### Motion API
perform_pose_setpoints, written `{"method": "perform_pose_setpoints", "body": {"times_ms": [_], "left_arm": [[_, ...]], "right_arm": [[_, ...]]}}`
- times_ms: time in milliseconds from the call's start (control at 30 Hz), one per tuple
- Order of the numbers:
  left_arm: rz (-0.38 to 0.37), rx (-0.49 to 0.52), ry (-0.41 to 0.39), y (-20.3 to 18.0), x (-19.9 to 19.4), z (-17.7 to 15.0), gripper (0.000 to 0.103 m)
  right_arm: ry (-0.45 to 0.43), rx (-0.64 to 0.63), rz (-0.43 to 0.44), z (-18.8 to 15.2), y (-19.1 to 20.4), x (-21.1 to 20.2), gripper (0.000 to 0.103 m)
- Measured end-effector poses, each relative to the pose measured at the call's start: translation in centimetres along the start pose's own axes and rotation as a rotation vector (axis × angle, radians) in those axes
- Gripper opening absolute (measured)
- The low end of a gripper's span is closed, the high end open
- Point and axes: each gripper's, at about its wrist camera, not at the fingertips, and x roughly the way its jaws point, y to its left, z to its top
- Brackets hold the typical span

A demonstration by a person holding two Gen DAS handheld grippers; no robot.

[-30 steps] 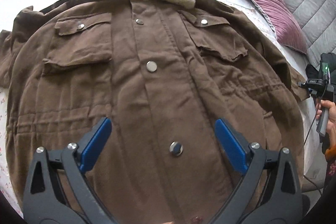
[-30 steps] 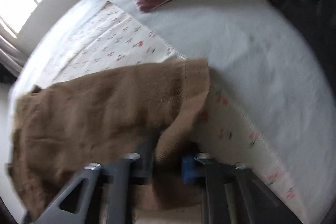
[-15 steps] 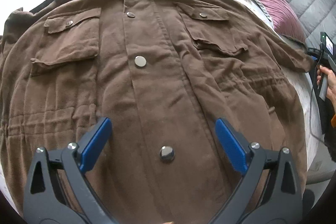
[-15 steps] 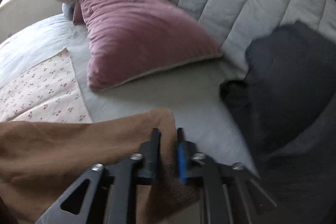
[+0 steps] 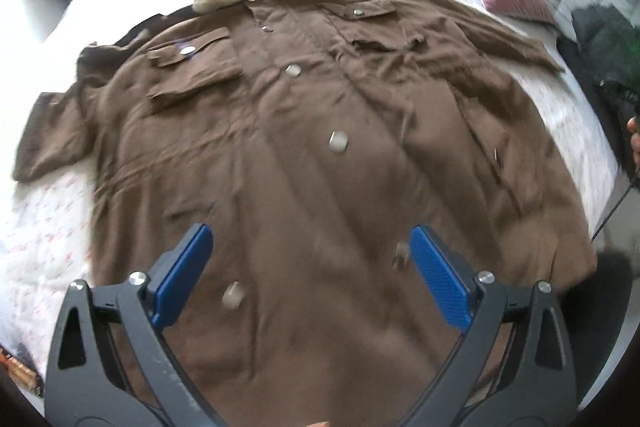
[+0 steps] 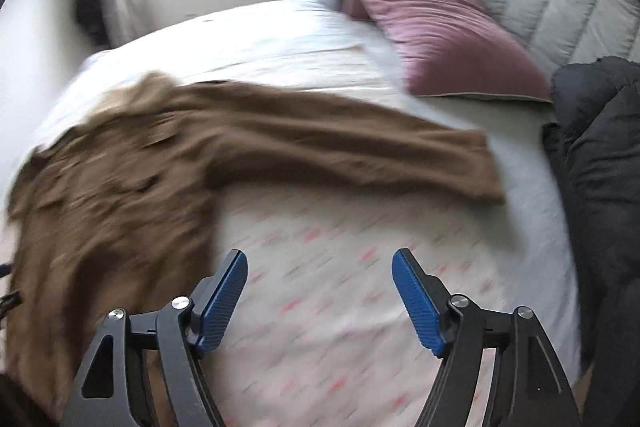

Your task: Fold large clothes

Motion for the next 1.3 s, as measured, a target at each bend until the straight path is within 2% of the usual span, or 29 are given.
{"method": "perform_pose_setpoints", "body": {"times_ms": [100,200,433,600,700,867,1000,1067,1133,1167,1200,1233,1267,1300], "left_arm": [[0.032,0.024,0.005,0.8,-1.7,-2.9,0.099],[0.036,0.022,0.020,1.9,-3.0,-5.9,0.099],[0.075,0.085,0.055,3.8,-4.6,-12.2,0.099],[0.046,0.128,0.078,5.4,-5.0,-15.8,0.099],[0.033,0.187,0.114,6.3,-4.9,-18.1,0.099],[0.104,0.197,0.175,8.8,-4.2,-20.4,0.099],[0.172,0.119,0.172,11.0,-3.3,-20.7,0.098],[0.160,0.053,0.150,12.0,-3.3,-20.4,0.089],[0.147,0.031,0.116,12.0,-3.6,-20.1,0.073],[0.144,0.030,0.102,11.9,-3.7,-20.0,0.055],[0.134,0.023,0.081,11.7,-4.1,-19.8,0.031],[0.133,0.013,0.069,11.6,-4.4,-19.6,0.021],[0.143,-0.004,0.038,11.5,-5.0,-19.4,0.018],[0.140,-0.023,0.001,11.7,-5.9,-19.2,0.015]], "right_arm": [[0.009,-0.049,0.070,-2.9,3.9,-3.0,0.083],[0.031,-0.116,0.103,-5.3,6.7,-4.6,0.084],[0.064,-0.212,0.158,-11.0,10.6,-6.8,0.084],[0.122,-0.291,0.160,-15.0,12.1,-6.7,0.084],[0.171,-0.317,0.154,-17.1,12.5,-5.8,0.084],[0.231,-0.349,0.113,-19.4,12.9,-4.4,0.084],[0.233,-0.328,0.071,-19.7,12.6,-3.3,0.084],[0.223,-0.323,0.039,-19.4,12.4,-2.7,0.084],[0.193,-0.331,-0.018,-18.9,12.2,-2.0,0.084],[0.173,-0.336,-0.062,-18.6,12.1,-1.7,0.084],[0.154,-0.338,-0.111,-18.3,11.9,-1.4,0.083],[0.146,-0.333,-0.142,-18.0,11.7,-1.1,0.083],[0.132,-0.314,-0.158,-17.7,11.4,-1.0,0.080],[0.109,-0.298,-0.152,-17.4,11.1,-1.1,0.071]]}}
